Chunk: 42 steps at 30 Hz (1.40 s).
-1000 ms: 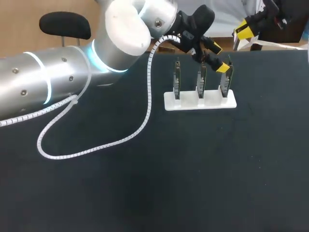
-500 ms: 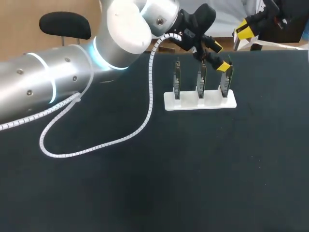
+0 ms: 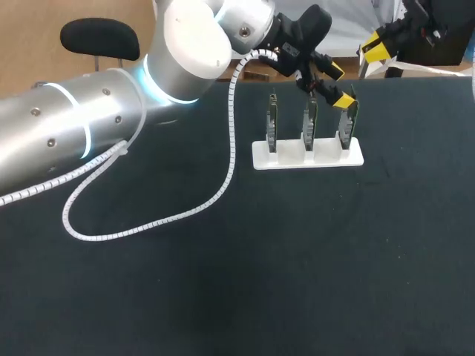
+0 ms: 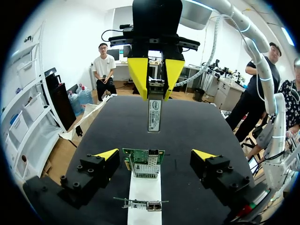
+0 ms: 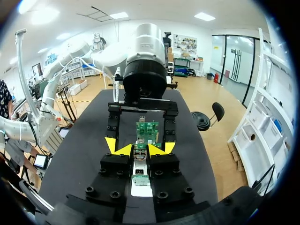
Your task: Pick up the optical module with the left hand, and insert it into the network port with the right hand.
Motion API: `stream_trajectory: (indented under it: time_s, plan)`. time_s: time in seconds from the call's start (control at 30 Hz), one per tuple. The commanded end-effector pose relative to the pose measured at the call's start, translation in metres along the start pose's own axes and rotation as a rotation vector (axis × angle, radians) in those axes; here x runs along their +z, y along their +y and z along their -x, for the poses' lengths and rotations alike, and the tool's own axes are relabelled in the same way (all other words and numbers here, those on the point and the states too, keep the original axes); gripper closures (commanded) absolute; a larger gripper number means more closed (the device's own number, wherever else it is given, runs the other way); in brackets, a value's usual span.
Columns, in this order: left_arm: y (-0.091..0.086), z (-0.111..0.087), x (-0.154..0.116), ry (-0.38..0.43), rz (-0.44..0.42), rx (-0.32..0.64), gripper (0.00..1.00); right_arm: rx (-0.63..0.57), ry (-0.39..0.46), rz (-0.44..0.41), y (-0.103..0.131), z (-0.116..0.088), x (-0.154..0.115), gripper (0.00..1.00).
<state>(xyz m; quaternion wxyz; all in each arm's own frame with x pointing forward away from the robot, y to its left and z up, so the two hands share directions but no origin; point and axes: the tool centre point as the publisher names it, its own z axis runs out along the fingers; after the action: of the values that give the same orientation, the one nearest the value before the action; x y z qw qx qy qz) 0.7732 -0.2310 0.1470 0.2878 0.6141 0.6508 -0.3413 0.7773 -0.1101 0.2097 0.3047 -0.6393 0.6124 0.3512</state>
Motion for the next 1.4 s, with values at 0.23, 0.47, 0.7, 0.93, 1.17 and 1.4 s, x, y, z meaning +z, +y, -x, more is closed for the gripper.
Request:
stream_trajectory:
  time_s: [0.23,0.47,0.7,0.93,1.17,1.4]
  plan:
    - [0.003,0.001,0.001,0.004,-0.005,0.001,0.0,-0.017,0.03,0.033,-0.006,-0.006,0.008,1.0]
    - [0.003,0.001,0.001,0.004,-0.005,0.001,0.0,-0.017,0.05,0.059,-0.003,-0.012,0.014,1.0]
    - [0.003,0.001,0.001,0.004,-0.005,0.001,0.0,-0.025,0.082,0.059,0.0,-0.018,0.02,1.0]
    - [0.003,0.001,0.001,0.004,-0.005,0.001,0.0,-0.02,0.093,0.045,0.0,-0.02,0.024,1.0]
    - [0.003,0.001,0.001,0.004,-0.005,0.001,0.0,-0.011,0.1,0.031,0.001,-0.022,0.027,1.0]
    - [0.003,0.001,0.001,0.004,-0.005,0.001,0.0,-0.004,0.097,0.028,0.003,-0.023,0.029,1.0]
